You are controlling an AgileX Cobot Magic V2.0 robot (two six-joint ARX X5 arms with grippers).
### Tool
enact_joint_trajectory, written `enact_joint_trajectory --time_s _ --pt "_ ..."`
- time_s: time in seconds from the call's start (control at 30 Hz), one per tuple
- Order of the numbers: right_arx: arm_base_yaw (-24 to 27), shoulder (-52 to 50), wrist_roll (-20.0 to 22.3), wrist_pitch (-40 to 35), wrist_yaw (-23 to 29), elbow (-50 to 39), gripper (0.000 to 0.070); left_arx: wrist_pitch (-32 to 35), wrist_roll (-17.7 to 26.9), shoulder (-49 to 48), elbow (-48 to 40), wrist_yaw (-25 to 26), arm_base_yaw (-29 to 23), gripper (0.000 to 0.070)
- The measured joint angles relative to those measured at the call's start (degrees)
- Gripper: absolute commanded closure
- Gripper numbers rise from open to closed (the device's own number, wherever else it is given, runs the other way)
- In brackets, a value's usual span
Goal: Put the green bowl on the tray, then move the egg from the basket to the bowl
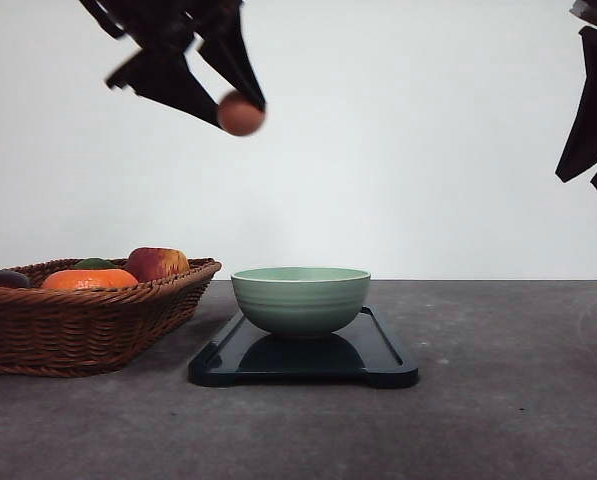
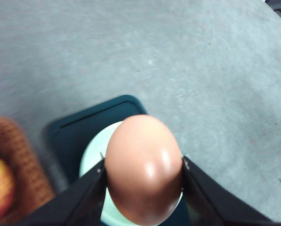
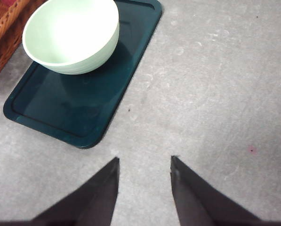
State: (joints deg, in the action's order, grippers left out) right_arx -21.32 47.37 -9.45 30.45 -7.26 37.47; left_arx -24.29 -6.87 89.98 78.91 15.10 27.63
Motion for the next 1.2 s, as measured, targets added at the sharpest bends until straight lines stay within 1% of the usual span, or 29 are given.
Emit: enact_joint_trajectory --time_s 0.23,0.37,0.47,0.77,1.0,1.2 --pt "0.0 0.0 -0.02 0.54 -0.01 0.0 0.0491 3.74 0.0 5.87 0.0 -0.18 3.1 0.0468" --pt "0.0 0.0 -0.01 0.72 -0.01 0.0 0.0491 5.03 -0.01 9.61 0.0 -0.78 4.03 0.0469" --pt "0.0 0.0 0.0 1.31 -0.01 0.0 0.0491 5.42 -0.01 12.12 0.0 -1.59 4.34 0.0469" --pt "0.0 0.0 0.0 1.72 -0.01 0.0 0.0491 7.38 0.0 18.97 0.0 -1.7 4.39 0.0469" --pt "0.0 0.0 0.0 1.72 -0.01 0.0 0.0491 9.29 0.0 20.06 0.0 -1.75 4.53 0.0469" --pt "0.0 0.02 0.0 1.72 0.0 0.0 0.0491 9.26 0.12 20.5 0.0 -3.45 4.53 0.0469"
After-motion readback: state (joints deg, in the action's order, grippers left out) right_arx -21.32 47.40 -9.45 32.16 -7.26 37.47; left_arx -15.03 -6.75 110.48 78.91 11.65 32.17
